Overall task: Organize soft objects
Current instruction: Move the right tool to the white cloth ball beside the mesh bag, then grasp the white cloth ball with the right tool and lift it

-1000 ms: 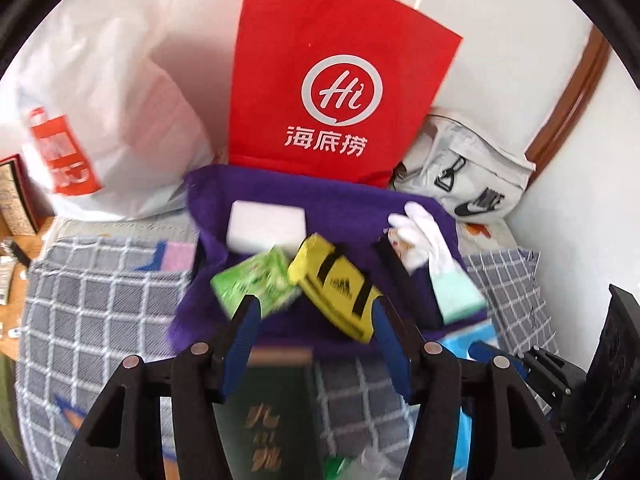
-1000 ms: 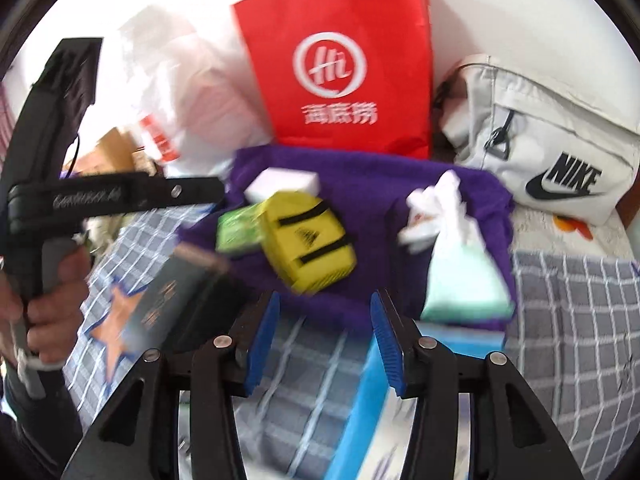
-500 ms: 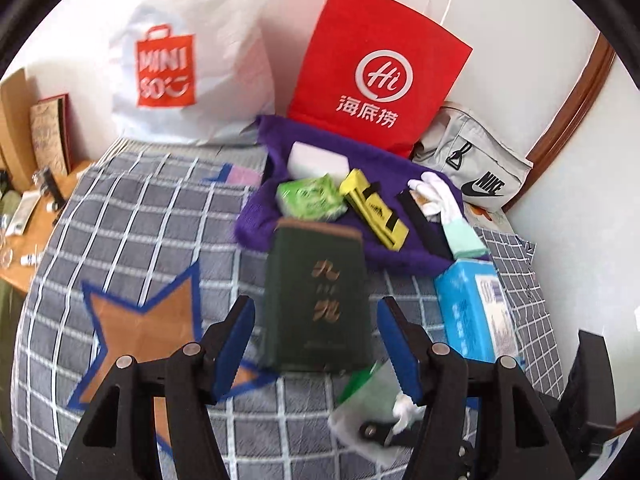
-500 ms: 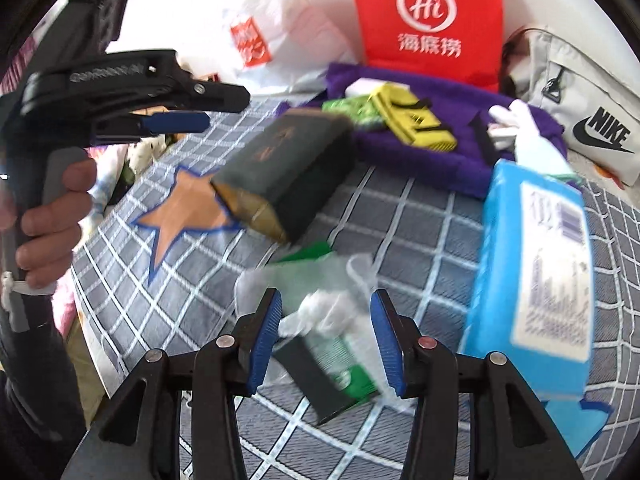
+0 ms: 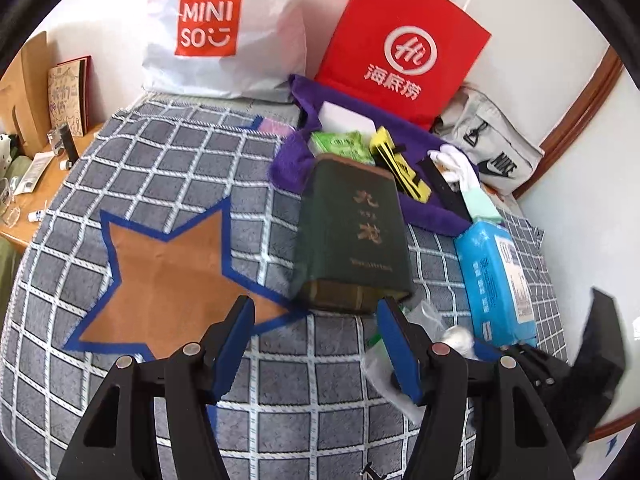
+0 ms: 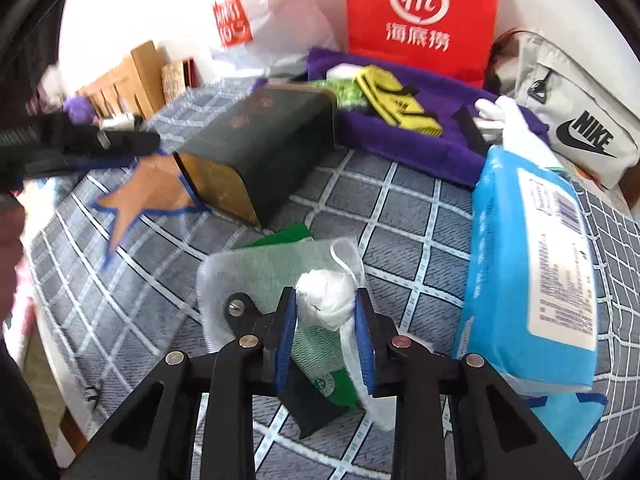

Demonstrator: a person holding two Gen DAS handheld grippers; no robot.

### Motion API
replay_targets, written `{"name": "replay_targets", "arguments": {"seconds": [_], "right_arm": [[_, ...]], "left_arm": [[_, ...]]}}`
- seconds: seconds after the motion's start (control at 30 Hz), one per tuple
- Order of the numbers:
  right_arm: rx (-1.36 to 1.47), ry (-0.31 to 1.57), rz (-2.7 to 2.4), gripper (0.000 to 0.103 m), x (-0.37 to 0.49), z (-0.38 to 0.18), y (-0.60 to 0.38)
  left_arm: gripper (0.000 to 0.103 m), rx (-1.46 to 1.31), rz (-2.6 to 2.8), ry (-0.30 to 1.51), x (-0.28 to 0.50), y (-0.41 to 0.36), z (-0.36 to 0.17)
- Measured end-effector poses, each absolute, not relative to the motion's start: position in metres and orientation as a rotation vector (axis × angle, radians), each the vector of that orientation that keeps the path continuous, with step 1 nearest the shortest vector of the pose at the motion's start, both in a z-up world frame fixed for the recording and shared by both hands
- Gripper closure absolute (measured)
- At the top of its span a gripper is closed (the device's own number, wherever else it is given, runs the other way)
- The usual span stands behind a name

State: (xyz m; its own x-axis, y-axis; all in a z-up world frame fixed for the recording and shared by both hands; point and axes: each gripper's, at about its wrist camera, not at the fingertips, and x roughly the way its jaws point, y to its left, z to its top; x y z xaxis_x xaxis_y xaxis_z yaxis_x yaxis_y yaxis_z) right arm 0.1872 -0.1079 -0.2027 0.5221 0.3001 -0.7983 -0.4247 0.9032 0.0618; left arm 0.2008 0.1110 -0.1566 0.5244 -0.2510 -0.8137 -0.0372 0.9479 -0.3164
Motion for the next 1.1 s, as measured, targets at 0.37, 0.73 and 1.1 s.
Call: {"name": "replay_targets", "arguments": {"seconds": [0.37,0.73,1.1], "right_arm": [[-0.044,0.841,0.385,0.075,0.147,-0.170,-0.160],[0.050,0.862,0.344,0.075,0.123,-0.193,-0.211],[0.110,0.835,0.347,0.075,0.112,-0.197,-0.242]], "left_arm": [[0.041,-0.268,-0.219,1.093,0.178,0.055,-0.175],[0.048,-0.245,-0.278,1.100,0.162,-0.005,-0.187],[0.046,-0.248,-0.160,1.140,0.164,-0.016,-0.202]]}}
